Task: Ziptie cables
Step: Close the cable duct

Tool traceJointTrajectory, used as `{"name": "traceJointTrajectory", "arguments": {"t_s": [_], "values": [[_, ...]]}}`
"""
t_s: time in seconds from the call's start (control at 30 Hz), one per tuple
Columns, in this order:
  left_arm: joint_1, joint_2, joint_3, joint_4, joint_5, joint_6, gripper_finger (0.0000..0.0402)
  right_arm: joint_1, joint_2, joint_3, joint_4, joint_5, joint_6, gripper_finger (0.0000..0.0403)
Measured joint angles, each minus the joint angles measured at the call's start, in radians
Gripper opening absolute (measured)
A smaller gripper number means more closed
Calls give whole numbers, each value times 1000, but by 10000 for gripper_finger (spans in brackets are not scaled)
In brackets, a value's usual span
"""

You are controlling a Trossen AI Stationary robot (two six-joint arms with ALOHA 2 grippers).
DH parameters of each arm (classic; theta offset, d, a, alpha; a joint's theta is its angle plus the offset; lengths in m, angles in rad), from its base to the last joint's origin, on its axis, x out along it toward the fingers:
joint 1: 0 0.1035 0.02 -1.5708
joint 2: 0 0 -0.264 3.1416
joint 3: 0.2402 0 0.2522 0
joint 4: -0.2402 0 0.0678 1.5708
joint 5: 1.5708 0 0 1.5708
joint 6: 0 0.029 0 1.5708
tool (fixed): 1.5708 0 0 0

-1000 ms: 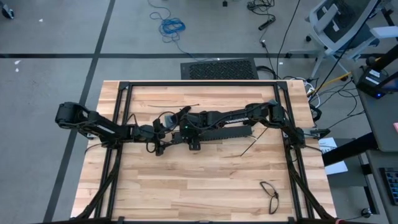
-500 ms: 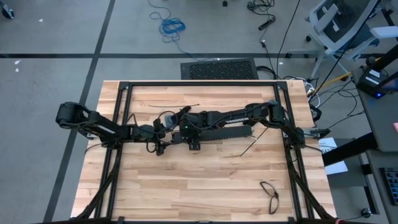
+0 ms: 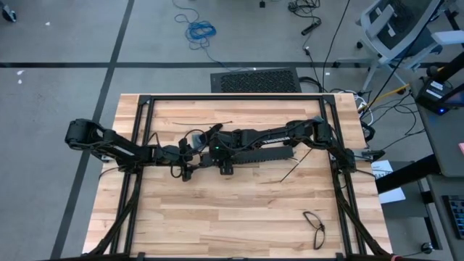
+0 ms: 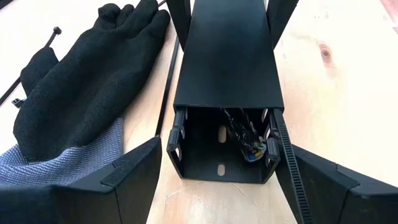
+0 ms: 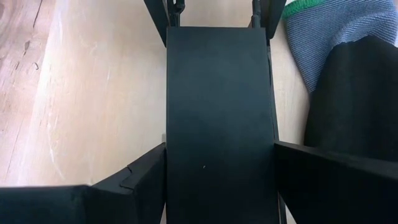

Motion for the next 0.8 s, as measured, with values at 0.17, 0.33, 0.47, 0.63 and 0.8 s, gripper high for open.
{"name": "traceJointTrajectory", "arguments": {"t_s": [0.17,0.33,0.47,0.63,0.8], "values": [[0,0,0,0,0,0,296,0,0,0,14,-1,0,242],[0,0,0,0,0,2,290,1,0,0,41,-3,0,242],[0,0,0,-1,0,2,266,1,0,0,44,-2,0,242],[0,0,0,-1,0,2,231,1,0,0,41,-2,0,242],[0,0,0,0,0,2,223,1,0,1,37,-1,0,242]]}}
